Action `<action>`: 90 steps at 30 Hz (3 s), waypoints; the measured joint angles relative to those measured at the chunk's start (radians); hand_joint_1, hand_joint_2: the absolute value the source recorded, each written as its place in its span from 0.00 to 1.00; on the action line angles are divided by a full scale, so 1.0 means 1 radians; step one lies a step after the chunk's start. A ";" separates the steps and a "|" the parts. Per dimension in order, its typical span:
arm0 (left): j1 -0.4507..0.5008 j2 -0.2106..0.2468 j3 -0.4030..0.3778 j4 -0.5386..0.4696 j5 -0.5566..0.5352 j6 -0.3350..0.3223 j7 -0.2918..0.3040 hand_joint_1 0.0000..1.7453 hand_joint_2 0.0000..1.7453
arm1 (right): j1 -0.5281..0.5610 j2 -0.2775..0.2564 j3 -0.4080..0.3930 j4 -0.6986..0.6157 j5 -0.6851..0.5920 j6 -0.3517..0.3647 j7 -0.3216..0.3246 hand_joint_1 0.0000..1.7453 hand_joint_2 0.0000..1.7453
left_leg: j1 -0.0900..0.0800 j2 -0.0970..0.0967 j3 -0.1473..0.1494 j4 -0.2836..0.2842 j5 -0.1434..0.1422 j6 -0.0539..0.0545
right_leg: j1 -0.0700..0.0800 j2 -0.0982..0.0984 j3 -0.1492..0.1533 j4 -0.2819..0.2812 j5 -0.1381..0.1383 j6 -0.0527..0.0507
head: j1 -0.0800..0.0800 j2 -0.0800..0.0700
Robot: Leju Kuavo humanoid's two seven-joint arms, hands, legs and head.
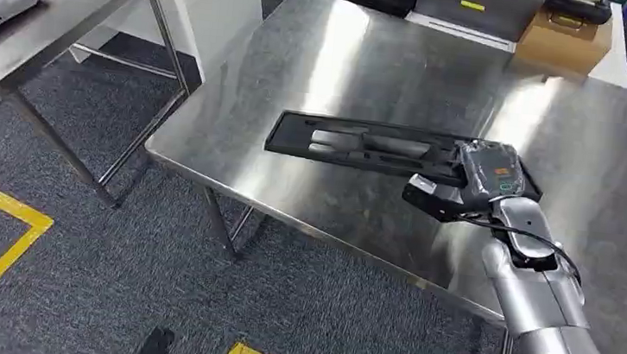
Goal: Take the parts from the cabinet and place them on the table.
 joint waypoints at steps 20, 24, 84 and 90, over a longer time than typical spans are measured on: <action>0.005 -0.026 0.031 0.005 -0.009 0.069 -0.153 0.00 1.00 | 0.070 -0.060 -0.163 0.056 0.138 -0.010 0.086 0.99 1.00 | -0.003 -0.015 0.229 -0.014 -0.216 -0.005 | 0.010 -0.002 -0.286 -0.121 0.198 -0.024 | 0.004 0.000; 0.003 -0.027 0.042 0.005 -0.014 0.046 -0.151 0.00 1.00 | 0.070 -0.049 -0.174 0.057 0.148 -0.010 0.079 0.99 1.00 | -0.004 -0.014 0.233 -0.015 -0.217 -0.005 | 0.011 -0.002 -0.282 -0.122 0.198 -0.025 | 0.004 0.000; -0.003 -0.031 0.125 0.005 -0.042 0.090 -0.168 0.00 0.00 | 0.040 -0.008 -0.332 0.233 -0.157 0.293 -0.080 0.00 0.00 | -0.008 -0.007 0.242 -0.013 -0.217 -0.006 | 0.009 0.003 -0.272 -0.121 0.199 -0.031 | 0.004 0.000; -0.001 -0.027 0.130 0.005 -0.048 0.087 -0.155 0.00 0.00 | 0.038 0.004 -0.328 0.170 -0.219 0.405 -0.032 0.00 0.00 | -0.008 -0.006 0.242 -0.013 -0.217 -0.006 | 0.009 0.003 -0.272 -0.121 0.199 -0.031 | 0.004 0.000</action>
